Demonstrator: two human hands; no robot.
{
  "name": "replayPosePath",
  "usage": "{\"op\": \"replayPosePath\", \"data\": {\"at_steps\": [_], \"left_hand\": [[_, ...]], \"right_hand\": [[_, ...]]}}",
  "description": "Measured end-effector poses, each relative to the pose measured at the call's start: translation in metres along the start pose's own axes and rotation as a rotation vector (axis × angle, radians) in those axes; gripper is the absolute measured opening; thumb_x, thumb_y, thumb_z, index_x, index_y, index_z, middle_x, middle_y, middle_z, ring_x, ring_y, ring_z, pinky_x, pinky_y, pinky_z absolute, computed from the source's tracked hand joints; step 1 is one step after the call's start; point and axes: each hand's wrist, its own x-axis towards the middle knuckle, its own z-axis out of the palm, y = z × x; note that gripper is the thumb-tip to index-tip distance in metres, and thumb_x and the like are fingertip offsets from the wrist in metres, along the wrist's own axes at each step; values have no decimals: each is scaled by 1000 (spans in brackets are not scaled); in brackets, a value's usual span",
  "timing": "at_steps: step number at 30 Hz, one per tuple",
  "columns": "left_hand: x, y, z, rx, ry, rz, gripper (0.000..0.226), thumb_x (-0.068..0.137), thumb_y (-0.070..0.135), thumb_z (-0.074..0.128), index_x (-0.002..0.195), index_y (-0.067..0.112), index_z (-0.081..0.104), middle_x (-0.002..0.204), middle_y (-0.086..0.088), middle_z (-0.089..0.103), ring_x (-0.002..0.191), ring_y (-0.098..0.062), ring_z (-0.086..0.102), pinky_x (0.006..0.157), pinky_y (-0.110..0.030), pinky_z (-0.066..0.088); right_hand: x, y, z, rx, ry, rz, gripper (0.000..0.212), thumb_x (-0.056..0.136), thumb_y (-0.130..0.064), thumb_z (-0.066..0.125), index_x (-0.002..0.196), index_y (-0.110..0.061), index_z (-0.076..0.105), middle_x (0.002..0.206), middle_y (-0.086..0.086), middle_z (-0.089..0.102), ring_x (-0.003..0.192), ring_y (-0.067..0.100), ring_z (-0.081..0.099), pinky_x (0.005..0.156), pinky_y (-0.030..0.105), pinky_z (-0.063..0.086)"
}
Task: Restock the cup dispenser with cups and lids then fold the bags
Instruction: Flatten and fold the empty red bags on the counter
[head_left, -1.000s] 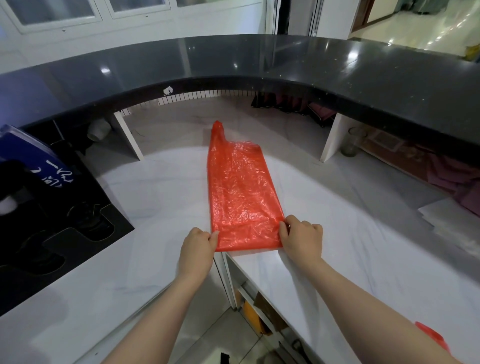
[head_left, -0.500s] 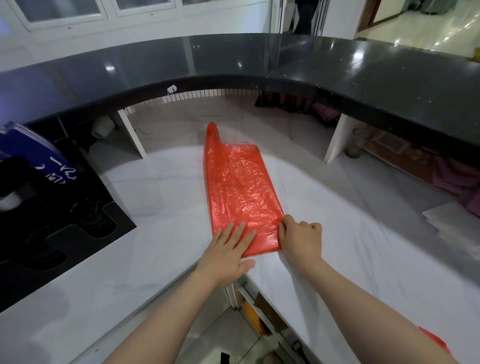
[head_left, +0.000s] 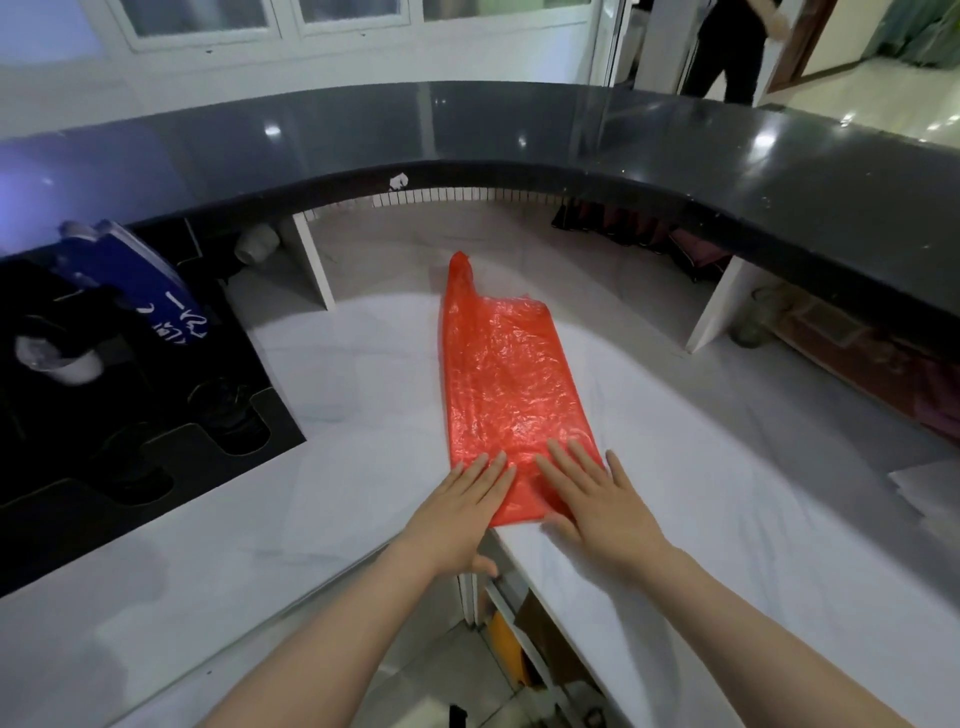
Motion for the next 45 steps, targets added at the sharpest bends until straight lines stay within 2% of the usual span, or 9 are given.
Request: {"op": "replayPosePath", "data": {"at_steps": [4, 9, 14, 19, 24, 31, 36, 40, 45], "left_hand": [[-6, -4, 0, -25, 76, -29, 103, 89, 37, 61, 143, 22, -25, 150, 1, -29, 142, -16, -21, 112, -28, -18], [-26, -22, -2, -216, 158, -51, 62, 100, 22, 43, 150, 27, 7, 156, 3, -7, 148, -15, 3, 109, -14, -18], [-31, -18, -15, -606, 306, -210, 39, 99, 20, 48, 138, 27, 49, 147, 7, 42, 138, -8, 34, 113, -14, 13], [-29, -18, -23, -906, 397, -393, 21, 96, 32, 56, 112, 35, 69, 108, 19, 69, 101, 2, 62, 84, -13, 45], [-29, -14, -20, -1029, 509, -475, 15, 88, 22, 67, 97, 34, 71, 89, 21, 72, 85, 6, 65, 73, -8, 46], [-24, -7, -15, -950, 569, -571, 21, 86, 22, 69, 100, 34, 61, 80, 18, 68, 78, 12, 60, 67, -1, 41], [-21, -3, -13, -948, 587, -607, 37, 88, 23, 67, 118, 36, 51, 85, 14, 69, 79, 10, 60, 66, 2, 39], [-17, 2, -15, -880, 590, -596, 36, 91, 22, 62, 126, 28, 53, 84, 16, 65, 77, 7, 59, 63, -1, 40], [-13, 6, -18, -742, 613, -523, 44, 96, 24, 53, 135, 40, 42, 76, 17, 57, 77, 5, 55, 59, -8, 39]], "right_hand": [[3, 13, -2, -11, -155, 35, 74, 92, -70, 15, 152, -35, -9, 152, -13, -21, 143, 7, -19, 115, 32, -13], [-13, 21, -6, 170, -38, 100, 66, 90, -46, 37, 152, -36, 18, 154, -23, 1, 145, -2, 0, 113, 19, -11], [-15, 13, -11, 465, 142, 224, 72, 66, -18, 49, 136, -37, 45, 125, -24, 44, 116, -3, 39, 105, 20, 25], [-14, 17, -9, 461, 282, 300, 52, 67, -10, 52, 114, -29, 65, 106, -15, 60, 101, 9, 50, 87, 23, 37], [-1, 21, -7, 478, 250, 358, 14, 90, -18, 60, 91, -24, 72, 88, -12, 63, 91, 16, 54, 79, 31, 43], [4, 20, 2, 595, 311, 481, 5, 88, -32, 62, 93, -30, 64, 80, -9, 63, 86, 15, 58, 73, 35, 49], [2, 17, 5, 643, 369, 557, 54, 86, -36, 65, 132, -36, 36, 66, -10, 60, 76, 9, 59, 70, 32, 50], [2, 17, 3, 527, 370, 491, 47, 87, -33, 64, 130, -36, 44, 66, -15, 56, 75, 6, 54, 66, 28, 46], [-2, 15, 0, 428, 349, 416, 39, 89, -23, 58, 124, -40, 58, 79, -18, 51, 82, 4, 43, 71, 21, 34]]}}
